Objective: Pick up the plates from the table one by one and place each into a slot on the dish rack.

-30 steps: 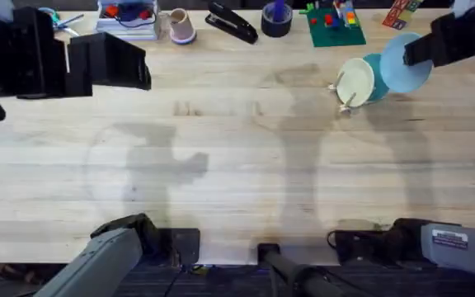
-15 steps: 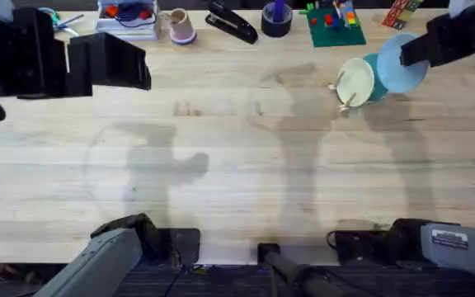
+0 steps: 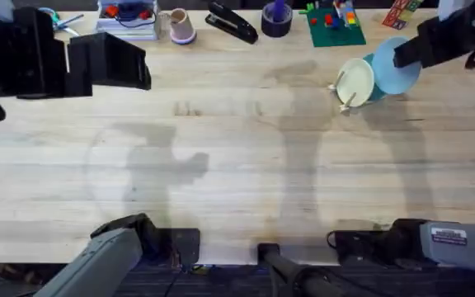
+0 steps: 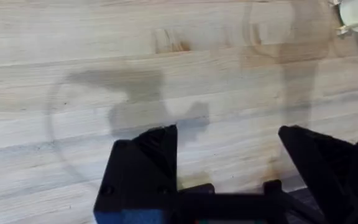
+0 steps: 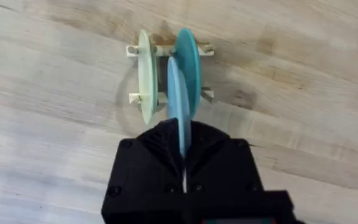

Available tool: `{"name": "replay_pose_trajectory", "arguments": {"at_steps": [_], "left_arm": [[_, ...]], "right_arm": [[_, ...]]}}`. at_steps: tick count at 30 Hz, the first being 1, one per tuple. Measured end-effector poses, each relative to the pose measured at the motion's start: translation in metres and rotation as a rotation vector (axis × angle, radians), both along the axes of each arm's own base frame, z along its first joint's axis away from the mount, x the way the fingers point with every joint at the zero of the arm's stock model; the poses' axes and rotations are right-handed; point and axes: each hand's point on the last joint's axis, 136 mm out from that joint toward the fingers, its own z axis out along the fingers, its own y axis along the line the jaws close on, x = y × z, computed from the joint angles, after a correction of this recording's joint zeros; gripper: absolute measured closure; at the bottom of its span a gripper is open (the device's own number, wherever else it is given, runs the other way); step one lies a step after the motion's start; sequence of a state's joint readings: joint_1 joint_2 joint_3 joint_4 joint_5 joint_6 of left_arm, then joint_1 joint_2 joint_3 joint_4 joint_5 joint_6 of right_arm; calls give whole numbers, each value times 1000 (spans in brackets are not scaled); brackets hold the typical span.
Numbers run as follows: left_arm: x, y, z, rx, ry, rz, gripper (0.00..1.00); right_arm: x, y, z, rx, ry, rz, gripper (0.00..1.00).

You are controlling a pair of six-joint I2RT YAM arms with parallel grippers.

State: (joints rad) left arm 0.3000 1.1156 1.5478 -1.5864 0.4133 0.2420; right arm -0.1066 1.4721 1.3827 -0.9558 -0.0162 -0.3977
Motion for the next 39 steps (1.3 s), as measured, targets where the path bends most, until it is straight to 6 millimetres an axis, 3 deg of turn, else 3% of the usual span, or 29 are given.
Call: {"name": "replay_pose_trajectory", "arguments": {"at_steps": [39], "left_arm": [[0,0,0,0,0,0,7]], "right_arm": [[15,9,-31,8,67,24,972]]}}
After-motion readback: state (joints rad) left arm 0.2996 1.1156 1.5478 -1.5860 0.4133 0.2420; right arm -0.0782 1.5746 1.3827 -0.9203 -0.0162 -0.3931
